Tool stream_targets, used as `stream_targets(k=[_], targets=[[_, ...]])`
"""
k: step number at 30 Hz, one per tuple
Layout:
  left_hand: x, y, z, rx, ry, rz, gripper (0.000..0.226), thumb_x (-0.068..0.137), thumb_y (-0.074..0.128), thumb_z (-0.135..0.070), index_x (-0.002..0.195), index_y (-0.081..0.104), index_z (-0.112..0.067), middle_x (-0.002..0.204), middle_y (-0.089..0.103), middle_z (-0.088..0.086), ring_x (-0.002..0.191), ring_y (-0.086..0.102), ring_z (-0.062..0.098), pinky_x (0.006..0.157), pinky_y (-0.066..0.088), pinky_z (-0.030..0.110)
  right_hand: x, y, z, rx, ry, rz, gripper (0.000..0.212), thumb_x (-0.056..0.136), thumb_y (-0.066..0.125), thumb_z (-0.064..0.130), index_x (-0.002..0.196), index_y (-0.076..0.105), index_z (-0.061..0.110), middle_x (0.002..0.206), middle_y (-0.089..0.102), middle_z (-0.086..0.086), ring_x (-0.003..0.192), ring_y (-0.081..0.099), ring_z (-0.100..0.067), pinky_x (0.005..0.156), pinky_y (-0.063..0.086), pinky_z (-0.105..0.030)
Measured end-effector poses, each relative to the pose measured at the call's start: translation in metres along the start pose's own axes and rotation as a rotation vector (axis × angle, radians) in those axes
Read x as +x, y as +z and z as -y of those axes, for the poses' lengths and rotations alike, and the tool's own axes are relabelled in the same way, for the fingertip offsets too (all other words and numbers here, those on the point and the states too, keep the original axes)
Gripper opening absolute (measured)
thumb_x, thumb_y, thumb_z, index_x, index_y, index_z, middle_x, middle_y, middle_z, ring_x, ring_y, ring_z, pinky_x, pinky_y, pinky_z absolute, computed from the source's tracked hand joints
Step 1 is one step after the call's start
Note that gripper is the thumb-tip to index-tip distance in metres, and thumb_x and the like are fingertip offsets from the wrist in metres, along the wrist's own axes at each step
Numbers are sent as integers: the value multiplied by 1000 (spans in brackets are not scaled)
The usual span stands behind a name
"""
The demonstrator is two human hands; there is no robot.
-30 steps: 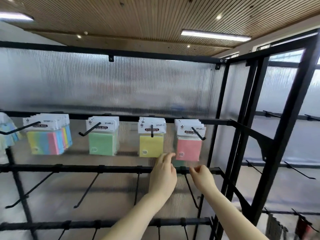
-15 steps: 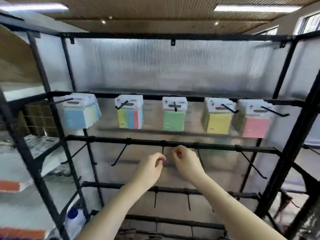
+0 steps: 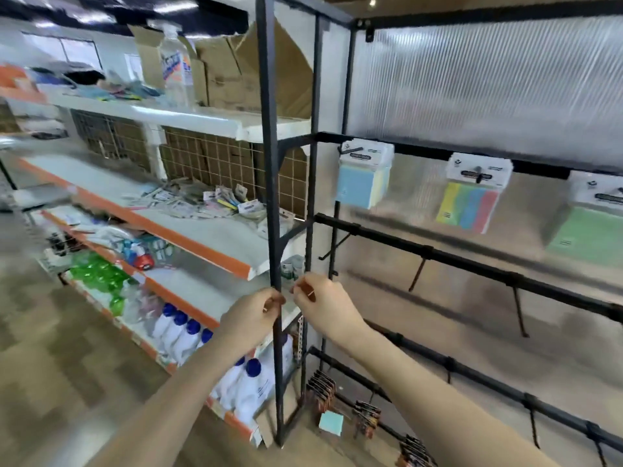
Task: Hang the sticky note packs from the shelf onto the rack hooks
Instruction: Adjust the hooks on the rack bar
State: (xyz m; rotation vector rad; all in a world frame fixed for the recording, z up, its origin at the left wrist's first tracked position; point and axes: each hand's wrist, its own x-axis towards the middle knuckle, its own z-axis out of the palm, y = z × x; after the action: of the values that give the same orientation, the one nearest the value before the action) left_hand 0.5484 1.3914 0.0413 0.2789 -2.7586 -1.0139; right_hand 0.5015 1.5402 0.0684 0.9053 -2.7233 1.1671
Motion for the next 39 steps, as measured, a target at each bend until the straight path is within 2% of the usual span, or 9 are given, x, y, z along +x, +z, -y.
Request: stream_targets(k=[6,11,14,20,27,32,34,36,39], targets=[[18,-29,73,25,-169,-37,23,92,46,-10,89,61,-26,87,66,-1,74,61,15,70,50,31,57,72,23,88,12,183,19,95,48,21,98,65,13,95,70,-5,88,64,-23,71,49,-29],[57,-57,129,120,-219,-44,24,93,43,-8,97,64,-19,95,68,-1,88,63,15,70,44,23,121,129,41,158,-18,238,23,95,46,16,94,68,11,97,71,-5,72,53,-10,47,30,-4],[88,-78,158,140,-233,-12,24,94,41,-9,89,60,-22,95,68,1,84,62,15,70,46,24,163,159,46,179,5,243,22,95,45,15,96,67,11,99,71,-3,80,59,-12,56,36,-12],[152,-114,205,202,-244,8,26,97,40,-9,108,63,-16,105,68,5,90,65,19,83,51,36,246,202,46,83,70,263,21,92,43,19,92,63,10,99,67,-7,90,60,-26,76,51,-34],[206,-146,251,329,-255,23,29,99,38,-17,118,58,-24,110,65,3,82,60,17,70,48,28,317,239,43,-125,102,267,25,91,44,31,92,60,12,95,65,-5,89,60,-27,72,47,-32],[247,-164,287,354,-225,35,29,97,36,-16,115,57,-21,108,65,3,89,62,22,78,54,37,362,266,48,-205,120,303,18,91,43,31,91,58,21,98,63,1,91,58,-23,69,42,-30],[269,-171,302,373,-211,52,26,96,35,-15,109,58,-16,101,65,5,85,62,23,70,54,37,380,277,50,-216,144,297,14,89,44,30,88,56,23,95,62,3,90,56,-22,69,41,-30],[291,-179,318,383,-190,68,19,95,35,-15,98,53,-17,89,60,3,76,56,21,54,42,31,399,291,53,-218,182,279,14,89,45,27,91,58,21,100,63,2,88,54,-21,70,43,-29],[327,-191,343,346,-127,105,17,94,36,-14,94,51,-22,93,58,3,83,55,23,59,36,28,427,314,59,-234,268,237,14,89,46,27,93,59,23,98,60,3,83,50,-20,69,41,-28]])
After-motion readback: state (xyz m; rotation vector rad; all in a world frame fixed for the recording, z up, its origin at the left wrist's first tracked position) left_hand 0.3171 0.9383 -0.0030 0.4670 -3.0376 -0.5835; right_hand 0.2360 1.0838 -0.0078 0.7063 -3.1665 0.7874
